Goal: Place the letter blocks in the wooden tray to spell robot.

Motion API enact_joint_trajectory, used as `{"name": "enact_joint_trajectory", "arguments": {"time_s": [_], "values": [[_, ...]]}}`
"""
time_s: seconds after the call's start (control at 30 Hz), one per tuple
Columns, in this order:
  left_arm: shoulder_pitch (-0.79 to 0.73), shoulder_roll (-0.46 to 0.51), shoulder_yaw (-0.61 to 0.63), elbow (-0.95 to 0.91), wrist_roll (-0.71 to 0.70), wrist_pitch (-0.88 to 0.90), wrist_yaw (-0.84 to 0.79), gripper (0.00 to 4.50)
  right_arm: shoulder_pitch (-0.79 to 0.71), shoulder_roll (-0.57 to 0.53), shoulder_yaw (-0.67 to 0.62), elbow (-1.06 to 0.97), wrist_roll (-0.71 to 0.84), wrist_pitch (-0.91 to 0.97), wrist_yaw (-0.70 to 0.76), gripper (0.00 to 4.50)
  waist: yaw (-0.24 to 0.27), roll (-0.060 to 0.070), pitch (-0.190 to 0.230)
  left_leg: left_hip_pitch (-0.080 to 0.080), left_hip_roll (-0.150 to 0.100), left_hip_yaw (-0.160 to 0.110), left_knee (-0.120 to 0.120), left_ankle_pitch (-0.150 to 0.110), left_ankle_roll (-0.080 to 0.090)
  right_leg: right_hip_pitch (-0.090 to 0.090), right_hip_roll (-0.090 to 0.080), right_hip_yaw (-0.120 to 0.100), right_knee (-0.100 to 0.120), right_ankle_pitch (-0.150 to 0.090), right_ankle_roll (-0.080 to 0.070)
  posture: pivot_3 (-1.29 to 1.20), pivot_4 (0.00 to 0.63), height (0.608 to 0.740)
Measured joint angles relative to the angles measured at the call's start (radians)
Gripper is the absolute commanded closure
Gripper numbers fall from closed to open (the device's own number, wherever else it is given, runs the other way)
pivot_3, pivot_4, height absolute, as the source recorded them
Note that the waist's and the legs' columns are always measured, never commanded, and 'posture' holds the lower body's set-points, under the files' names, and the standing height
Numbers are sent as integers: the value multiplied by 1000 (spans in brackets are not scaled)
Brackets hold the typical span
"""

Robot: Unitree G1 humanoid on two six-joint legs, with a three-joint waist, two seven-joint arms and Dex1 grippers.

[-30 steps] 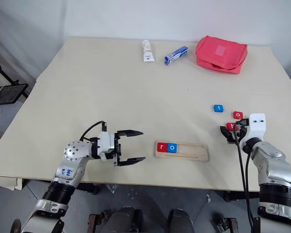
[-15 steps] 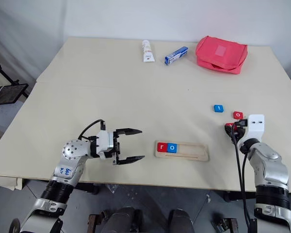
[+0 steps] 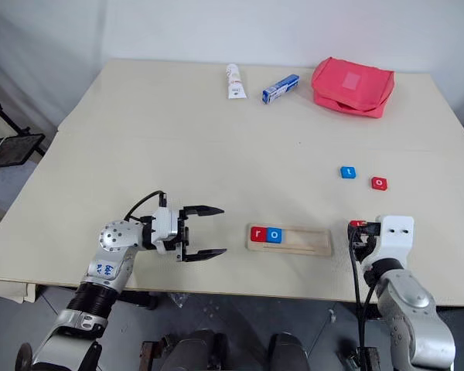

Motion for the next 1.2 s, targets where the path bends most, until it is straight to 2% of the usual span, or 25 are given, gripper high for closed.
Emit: {"name": "enact_joint_trajectory", "arguments": {"time_s": [0.3,0.5,0.6,0.77,0.9,1.03,1.2], "values": [[6,4,5,-5,-2,-4,-17,0,15,24,4,2,-2,3,-18,3031,-1,0,0,0,0,0,0,0,0,0,0,1,0,0,0,0,150,740],[35,3,6,-35,-2,-4,-16,0,17,24,4,24,0,-9,-4,912,-2,0,0,0,0,0,0,0,0,0,0,1,0,0,0,0,150,740],[42,3,6,-56,-4,0,-16,0,23,24,4,23,0,-32,5,38,-1,0,0,0,0,0,0,0,0,0,0,1,0,0,0,0,150,740],[48,-1,6,-88,-16,21,-5,0,51,-11,-1,17,9,-52,65,38,-1,0,0,0,0,0,0,0,0,0,0,2,0,0,0,0,150,740],[66,-12,5,-107,-17,33,16,0,70,-107,-13,0,35,-52,168,38,-1,0,0,0,0,1,0,0,0,0,0,2,0,0,0,0,150,740],[98,-41,-12,-136,-16,44,51,0,68,-258,-11,-10,50,-52,314,38,0,0,0,0,0,1,0,0,0,1,0,3,-1,0,0,0,150,740],[112,-43,-22,-148,-16,51,70,0,34,-532,11,68,43,-107,588,38,1,0,0,1,1,0,0,0,0,3,0,3,-5,0,0,0,150,740]]}}
